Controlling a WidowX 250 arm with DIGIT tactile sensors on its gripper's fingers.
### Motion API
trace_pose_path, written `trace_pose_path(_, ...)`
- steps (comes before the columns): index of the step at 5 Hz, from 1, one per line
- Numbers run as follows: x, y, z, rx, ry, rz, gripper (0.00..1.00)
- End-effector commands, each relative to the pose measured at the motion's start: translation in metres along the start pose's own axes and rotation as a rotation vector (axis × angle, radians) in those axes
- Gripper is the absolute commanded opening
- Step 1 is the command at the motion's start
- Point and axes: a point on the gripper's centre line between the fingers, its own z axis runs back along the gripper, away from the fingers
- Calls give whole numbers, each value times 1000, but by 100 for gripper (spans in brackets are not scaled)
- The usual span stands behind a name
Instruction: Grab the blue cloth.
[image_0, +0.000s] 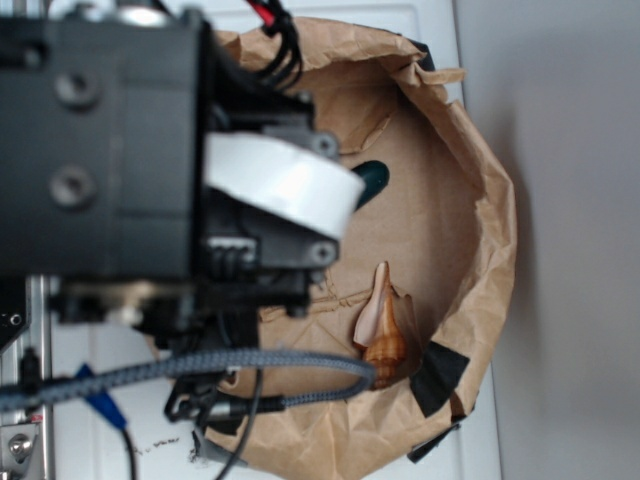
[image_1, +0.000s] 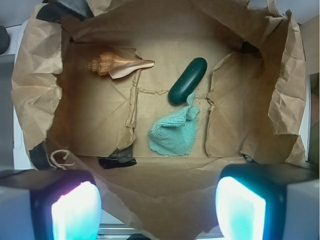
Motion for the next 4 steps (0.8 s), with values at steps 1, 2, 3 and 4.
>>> trace_pose_path(1, 5, 2, 12, 3, -51, -4, 100)
trace_pose_path(2, 9, 20, -12, -8, -93, 2, 100)
trace_pose_path(3, 10, 34, -29, 16, -103, -13, 100)
trace_pose_path(4, 19, 50, -48, 74, -115, 12, 100)
